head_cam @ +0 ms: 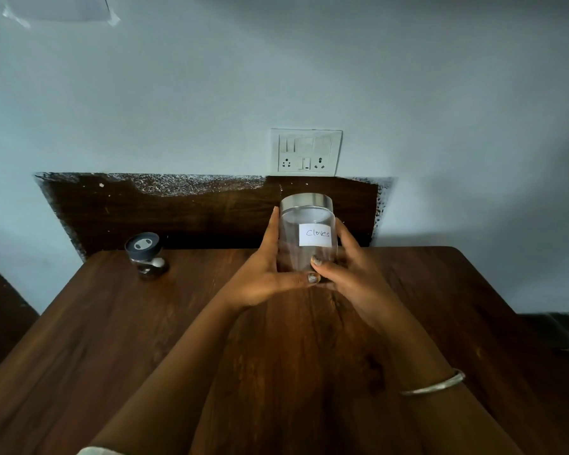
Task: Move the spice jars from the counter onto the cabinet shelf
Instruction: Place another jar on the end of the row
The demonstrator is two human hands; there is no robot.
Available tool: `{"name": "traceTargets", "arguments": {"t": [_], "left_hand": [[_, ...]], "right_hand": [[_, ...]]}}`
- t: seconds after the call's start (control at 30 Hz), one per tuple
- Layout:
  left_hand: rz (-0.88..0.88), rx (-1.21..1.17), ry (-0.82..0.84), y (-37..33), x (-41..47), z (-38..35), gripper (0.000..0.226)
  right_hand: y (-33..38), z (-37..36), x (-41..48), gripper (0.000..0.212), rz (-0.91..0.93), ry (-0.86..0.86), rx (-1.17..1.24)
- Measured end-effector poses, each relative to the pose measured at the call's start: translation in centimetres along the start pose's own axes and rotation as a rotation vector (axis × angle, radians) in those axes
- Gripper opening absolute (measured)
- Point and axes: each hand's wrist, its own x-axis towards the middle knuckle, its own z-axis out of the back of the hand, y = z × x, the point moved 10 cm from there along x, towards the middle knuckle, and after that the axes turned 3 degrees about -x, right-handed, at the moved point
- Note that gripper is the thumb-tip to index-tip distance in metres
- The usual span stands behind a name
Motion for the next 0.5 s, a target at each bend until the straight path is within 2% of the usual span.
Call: {"name": "traceTargets", "arguments": {"t": [0.1, 0.2, 0.37, 0.5], "left_hand": [[-0.033, -0.041, -0.009, -0.4, -0.2, 0.1, 0.112], [-0.030, -0.003, -0.013, -0.5, -0.5, 0.2, 0.120], [-0.044, 0.146, 0.038, -1.4, -0.6, -0.3, 0.120], [-0.081, 0.348, 0.007, -2.9, -0.5, 0.0, 0.114]], "right_hand": [[0.0, 0.7, -0.6, 0.101, -0.084, 0.071, -0.127], [0.2, 0.8, -1.2, 0.120, -0.126, 0.179, -0.266], [1.4, 1.3, -1.6, 0.126, -0.076, 0.165, -0.402], [2.1, 1.9, -1.9, 0.123, -0.037, 0.131, -0.448]]}}
